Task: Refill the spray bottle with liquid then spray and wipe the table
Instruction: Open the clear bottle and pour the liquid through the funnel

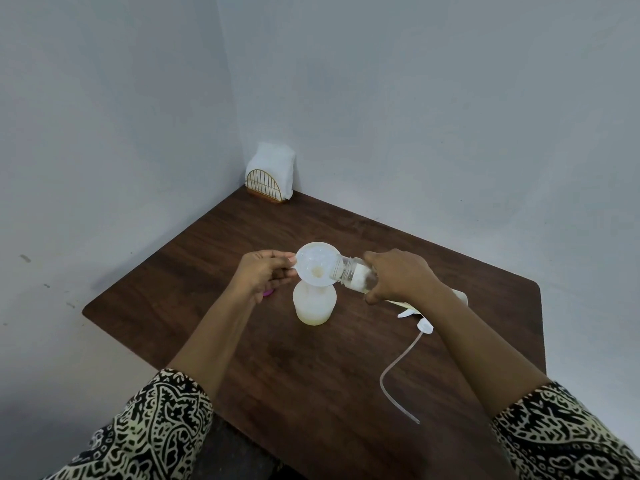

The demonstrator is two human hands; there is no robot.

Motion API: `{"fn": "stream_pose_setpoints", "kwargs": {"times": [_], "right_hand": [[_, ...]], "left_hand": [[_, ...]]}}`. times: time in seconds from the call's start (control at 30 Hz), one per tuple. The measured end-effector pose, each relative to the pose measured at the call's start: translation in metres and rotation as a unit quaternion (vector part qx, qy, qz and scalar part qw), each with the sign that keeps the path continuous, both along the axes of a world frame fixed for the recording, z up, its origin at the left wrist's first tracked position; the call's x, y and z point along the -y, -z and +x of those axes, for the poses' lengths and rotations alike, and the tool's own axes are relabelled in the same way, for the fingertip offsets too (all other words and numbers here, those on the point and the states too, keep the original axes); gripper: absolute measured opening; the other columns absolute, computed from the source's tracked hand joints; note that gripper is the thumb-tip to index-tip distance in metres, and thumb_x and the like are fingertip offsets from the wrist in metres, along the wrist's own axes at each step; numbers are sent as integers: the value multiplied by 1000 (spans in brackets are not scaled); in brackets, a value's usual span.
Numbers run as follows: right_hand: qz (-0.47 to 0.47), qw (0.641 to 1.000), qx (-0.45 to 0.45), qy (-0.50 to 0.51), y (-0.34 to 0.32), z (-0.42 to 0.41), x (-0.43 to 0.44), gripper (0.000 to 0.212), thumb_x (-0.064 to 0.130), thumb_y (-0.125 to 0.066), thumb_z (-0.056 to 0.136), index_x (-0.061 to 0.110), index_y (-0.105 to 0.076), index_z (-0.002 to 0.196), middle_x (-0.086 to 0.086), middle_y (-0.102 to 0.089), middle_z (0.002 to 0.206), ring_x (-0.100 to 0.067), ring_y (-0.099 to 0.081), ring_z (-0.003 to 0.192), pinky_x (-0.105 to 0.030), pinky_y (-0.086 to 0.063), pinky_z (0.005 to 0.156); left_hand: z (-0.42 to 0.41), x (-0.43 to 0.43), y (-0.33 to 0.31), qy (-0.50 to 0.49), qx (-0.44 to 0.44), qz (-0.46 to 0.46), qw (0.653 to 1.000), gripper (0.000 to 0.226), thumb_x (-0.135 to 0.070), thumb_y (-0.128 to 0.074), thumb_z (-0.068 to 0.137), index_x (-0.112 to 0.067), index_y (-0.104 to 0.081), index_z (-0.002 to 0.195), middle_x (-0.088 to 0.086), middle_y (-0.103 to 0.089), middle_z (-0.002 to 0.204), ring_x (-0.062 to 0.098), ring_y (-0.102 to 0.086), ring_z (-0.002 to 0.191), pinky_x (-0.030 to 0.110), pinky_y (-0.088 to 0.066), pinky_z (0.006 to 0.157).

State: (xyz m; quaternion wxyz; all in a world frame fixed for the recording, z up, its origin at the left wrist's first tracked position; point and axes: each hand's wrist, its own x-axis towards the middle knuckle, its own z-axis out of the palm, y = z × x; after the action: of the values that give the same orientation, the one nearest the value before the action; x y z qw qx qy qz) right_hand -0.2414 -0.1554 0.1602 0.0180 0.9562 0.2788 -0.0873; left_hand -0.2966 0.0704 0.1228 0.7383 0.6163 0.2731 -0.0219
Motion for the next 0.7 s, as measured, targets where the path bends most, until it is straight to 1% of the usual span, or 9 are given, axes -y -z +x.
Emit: {"fn": "stream_pose_setpoints", "kwargs": {"times": [0.2,0.33,0.43,0.63,0.7], "right_hand": [[1,1000,-2,1,0,0,0,44,43,-73,68,23,-49,99,7,-53,81,-17,-50,75,-27,-35,62],[2,1000,2,1,1,1,0,42,43,-72,67,24,-46,94,6,-52,81,-17,-49,75,-27,-35,61],[2,1000,-1,4,1,1,0,45,43,-72,67,22,-50,100,6,-52,81,-17,-50,75,-27,-36,61],[0,1000,-1,0,0,2,0,46,43,-72,67,23,-50,101,6,-53,83,-17,-50,76,-28,-36,61],[2,1000,2,0,0,2,0,45,43,-72,67,22,-51,101,6,-53,82,-17,-49,75,-28,-36,61]], "left_hand": [[0,1,0,-3,-1,0,1000,7,0,-65,85,-5,-70,85,3,-72,65,10,-68,59,19,-54,51],[-1,0,0,-2,6,-4,1000,7,1,-65,85,-4,-69,85,4,-72,64,9,-69,55,19,-54,51],[0,0,1,-5,5,-2,1000,7,0,-65,85,-5,-70,84,5,-72,67,9,-69,56,19,-55,52],[1,-1,2,-2,3,2,1000,8,0,-66,85,-6,-70,83,5,-73,68,10,-69,58,20,-56,54],[1,-1,2,-2,1,6,1000,8,0,-66,84,-6,-70,84,7,-73,73,10,-69,60,20,-56,54]]}}
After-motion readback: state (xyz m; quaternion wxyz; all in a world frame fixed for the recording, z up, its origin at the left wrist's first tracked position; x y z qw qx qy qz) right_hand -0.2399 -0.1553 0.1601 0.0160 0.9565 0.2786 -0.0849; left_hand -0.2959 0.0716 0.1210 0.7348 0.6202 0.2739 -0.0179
